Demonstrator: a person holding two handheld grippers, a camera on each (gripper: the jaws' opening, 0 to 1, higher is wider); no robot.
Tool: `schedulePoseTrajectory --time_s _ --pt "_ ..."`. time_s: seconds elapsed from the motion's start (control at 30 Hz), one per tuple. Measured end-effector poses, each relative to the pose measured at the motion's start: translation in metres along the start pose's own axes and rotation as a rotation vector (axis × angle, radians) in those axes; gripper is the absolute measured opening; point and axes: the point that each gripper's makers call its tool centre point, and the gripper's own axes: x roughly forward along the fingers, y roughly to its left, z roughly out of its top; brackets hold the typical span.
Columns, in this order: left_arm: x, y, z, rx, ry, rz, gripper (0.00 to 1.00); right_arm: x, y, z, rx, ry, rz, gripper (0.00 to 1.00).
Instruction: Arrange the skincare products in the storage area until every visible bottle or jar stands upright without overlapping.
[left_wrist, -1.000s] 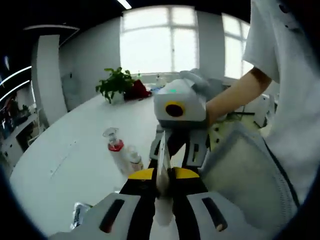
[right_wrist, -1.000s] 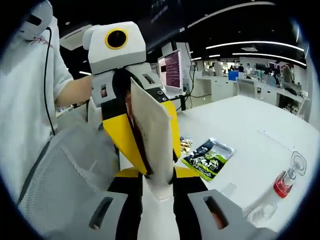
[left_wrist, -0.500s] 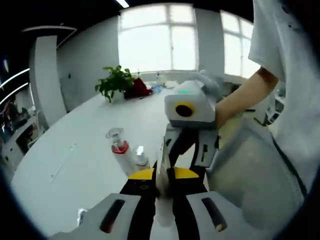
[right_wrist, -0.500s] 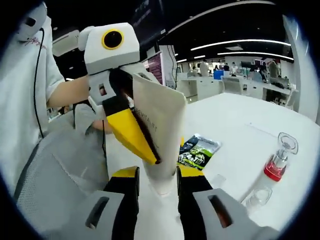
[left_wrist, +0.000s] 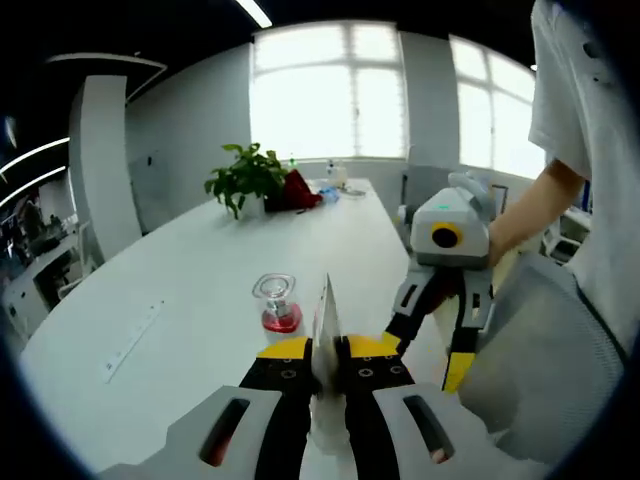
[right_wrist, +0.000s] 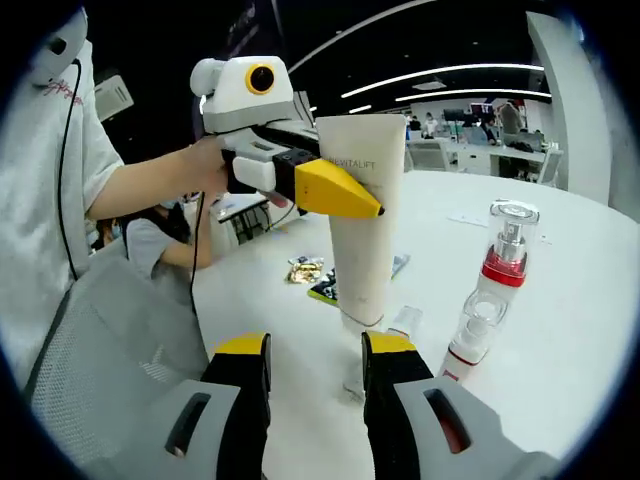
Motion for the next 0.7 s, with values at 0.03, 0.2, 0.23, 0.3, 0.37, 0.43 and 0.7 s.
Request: schedulePoseTrajectory --time_s 0.03,0.2,0.23,0.3,0.37,0.43,0.7 --pt "0.001 0.004 0.001 0.000 -0.009 0.006 0.07 -0.001 -0.001 -0.003 0.004 0.004 -0.007 0.36" --pt "0.009 0.026 0.003 0.001 -0.055 0.026 0.07 -0.007 -0.003 -0.011 0.026 0.008 -0.025 0.35" --pt "0.012 0.031 0.003 0.003 -0.064 0.033 0.07 -0.008 -0.003 -0.011 0.029 0.008 -0.028 0.35" --pt "0.015 0.041 0.002 -0.002 -0.080 0.046 0.07 -0.010 -0.004 -0.013 0.035 0.008 -0.034 0.35" --pt "0.017 0.051 0.002 -0.011 -0.097 0.061 0.07 -0.012 -0.005 -0.014 0.043 0.006 -0.042 0.35" --pt "0.019 0.060 0.002 -0.020 -0.107 0.074 0.07 -0.015 -0.007 -0.016 0.050 0.006 -0.051 0.35" --pt "0.041 0.079 -0.003 -0.036 -0.151 0.090 0.07 -0.019 -0.012 -0.023 0.082 0.012 -0.078 0.35"
